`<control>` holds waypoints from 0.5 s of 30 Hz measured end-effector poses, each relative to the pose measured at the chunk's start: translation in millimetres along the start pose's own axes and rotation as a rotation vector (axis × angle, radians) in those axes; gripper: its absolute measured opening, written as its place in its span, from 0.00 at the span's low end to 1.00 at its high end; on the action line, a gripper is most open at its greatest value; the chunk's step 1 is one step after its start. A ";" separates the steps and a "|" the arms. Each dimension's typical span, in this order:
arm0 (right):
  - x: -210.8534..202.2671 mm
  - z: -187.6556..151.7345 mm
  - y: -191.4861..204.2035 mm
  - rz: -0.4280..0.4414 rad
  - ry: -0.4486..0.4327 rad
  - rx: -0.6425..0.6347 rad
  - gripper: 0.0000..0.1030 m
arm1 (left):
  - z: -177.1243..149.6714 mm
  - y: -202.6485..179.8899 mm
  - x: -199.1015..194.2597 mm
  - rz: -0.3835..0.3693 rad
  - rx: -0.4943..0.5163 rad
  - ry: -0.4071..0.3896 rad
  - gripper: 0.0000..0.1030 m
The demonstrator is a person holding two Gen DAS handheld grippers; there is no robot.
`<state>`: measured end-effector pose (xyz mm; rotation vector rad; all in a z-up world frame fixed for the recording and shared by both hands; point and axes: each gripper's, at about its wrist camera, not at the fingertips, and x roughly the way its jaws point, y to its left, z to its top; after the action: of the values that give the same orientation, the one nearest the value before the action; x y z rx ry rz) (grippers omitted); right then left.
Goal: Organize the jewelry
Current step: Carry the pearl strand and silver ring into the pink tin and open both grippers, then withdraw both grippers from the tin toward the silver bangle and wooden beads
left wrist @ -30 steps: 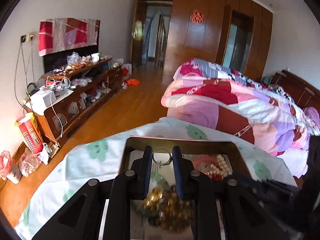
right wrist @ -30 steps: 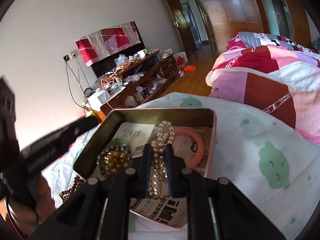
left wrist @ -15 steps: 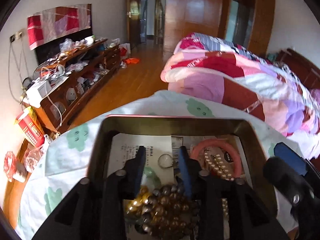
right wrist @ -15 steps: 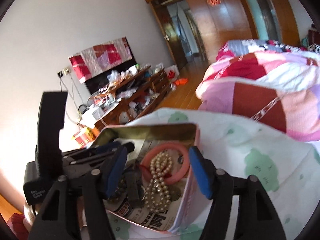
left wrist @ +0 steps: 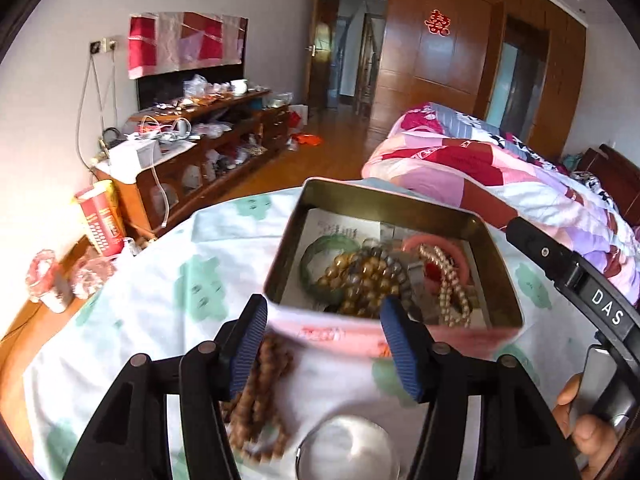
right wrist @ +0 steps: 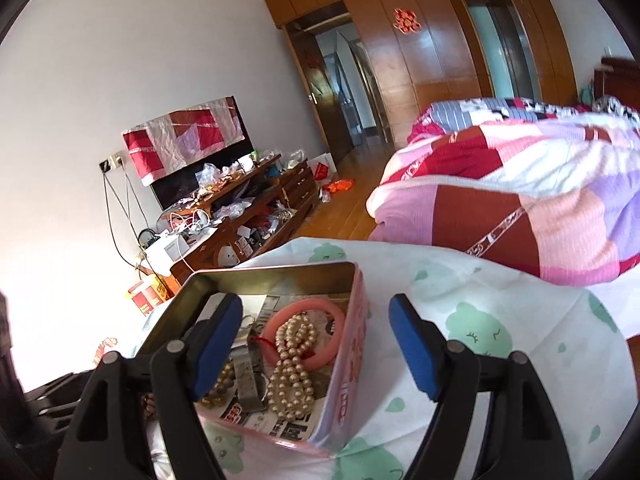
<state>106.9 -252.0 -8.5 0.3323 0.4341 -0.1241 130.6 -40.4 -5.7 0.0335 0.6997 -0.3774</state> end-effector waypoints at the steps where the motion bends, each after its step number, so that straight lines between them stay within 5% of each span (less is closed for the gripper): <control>1: -3.7 -1.3 4.0 0.006 0.002 -0.006 0.77 | -1.1 0.5 -2.8 0.005 -0.001 -0.006 0.58; 4: -16.2 -9.9 12.0 0.003 0.012 -0.014 0.93 | -6.2 -0.2 -14.1 0.047 0.001 -0.039 0.58; 15: -46.1 -36.3 32.4 -0.033 -0.018 -0.094 0.95 | -30.8 3.8 -37.4 0.155 -0.004 -0.100 0.58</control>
<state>57.2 -207.0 -10.2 0.2314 0.4268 -0.1384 86.6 -19.8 -6.0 0.0639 0.5952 -0.2277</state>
